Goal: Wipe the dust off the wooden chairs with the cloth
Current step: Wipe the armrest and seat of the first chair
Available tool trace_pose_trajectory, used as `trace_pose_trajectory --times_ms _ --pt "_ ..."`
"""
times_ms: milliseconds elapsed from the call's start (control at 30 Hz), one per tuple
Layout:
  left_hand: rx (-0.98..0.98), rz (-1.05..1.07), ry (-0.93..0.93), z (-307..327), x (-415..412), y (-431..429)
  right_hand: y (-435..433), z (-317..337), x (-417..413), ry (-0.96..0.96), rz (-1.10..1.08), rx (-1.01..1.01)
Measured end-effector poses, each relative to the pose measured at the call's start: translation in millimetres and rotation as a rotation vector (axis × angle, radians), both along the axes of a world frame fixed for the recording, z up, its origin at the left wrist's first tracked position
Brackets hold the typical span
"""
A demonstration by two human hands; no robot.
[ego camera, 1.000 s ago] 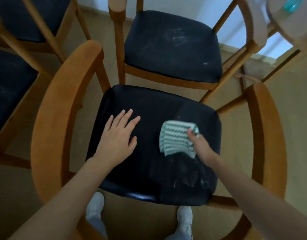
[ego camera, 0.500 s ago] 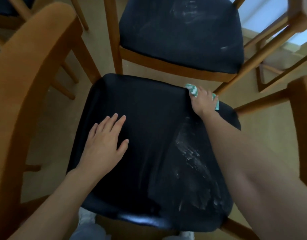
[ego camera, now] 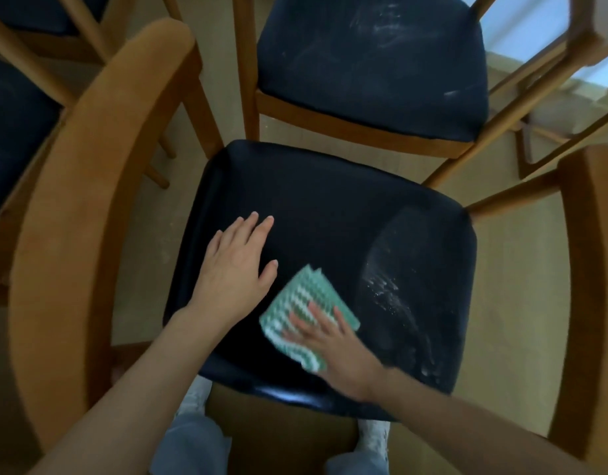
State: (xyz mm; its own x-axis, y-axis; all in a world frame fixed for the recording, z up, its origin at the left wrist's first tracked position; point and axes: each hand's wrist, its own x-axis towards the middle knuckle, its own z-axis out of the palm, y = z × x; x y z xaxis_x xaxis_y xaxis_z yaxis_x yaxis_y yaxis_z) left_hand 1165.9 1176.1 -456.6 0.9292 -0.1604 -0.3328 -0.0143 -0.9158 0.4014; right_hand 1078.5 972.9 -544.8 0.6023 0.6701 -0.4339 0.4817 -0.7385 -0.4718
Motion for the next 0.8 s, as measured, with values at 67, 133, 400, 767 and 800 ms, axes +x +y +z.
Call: trace_pose_trajectory --times_ms 67,133,400,767,800 --pt "0.002 -0.011 -0.007 7.3 -4.0 -2.4 -3.2 9.2 -25.8 0.137 0.099 -0.016" --pt "-0.003 -0.013 -0.016 14.2 -8.5 -4.9 -13.6 12.9 -49.8 0.184 0.221 0.008" --pt "-0.007 -0.009 -0.008 26.0 -22.7 -4.7 -18.4 45.6 -55.9 0.558 0.021 -0.031" --pt "0.013 0.088 0.008 12.0 -1.7 11.6 -17.0 89.3 158.3 0.443 -1.456 0.915" --pt "0.017 0.124 0.006 10.2 1.7 14.3 -13.8 89.7 182.1 0.318 -1.458 0.937"
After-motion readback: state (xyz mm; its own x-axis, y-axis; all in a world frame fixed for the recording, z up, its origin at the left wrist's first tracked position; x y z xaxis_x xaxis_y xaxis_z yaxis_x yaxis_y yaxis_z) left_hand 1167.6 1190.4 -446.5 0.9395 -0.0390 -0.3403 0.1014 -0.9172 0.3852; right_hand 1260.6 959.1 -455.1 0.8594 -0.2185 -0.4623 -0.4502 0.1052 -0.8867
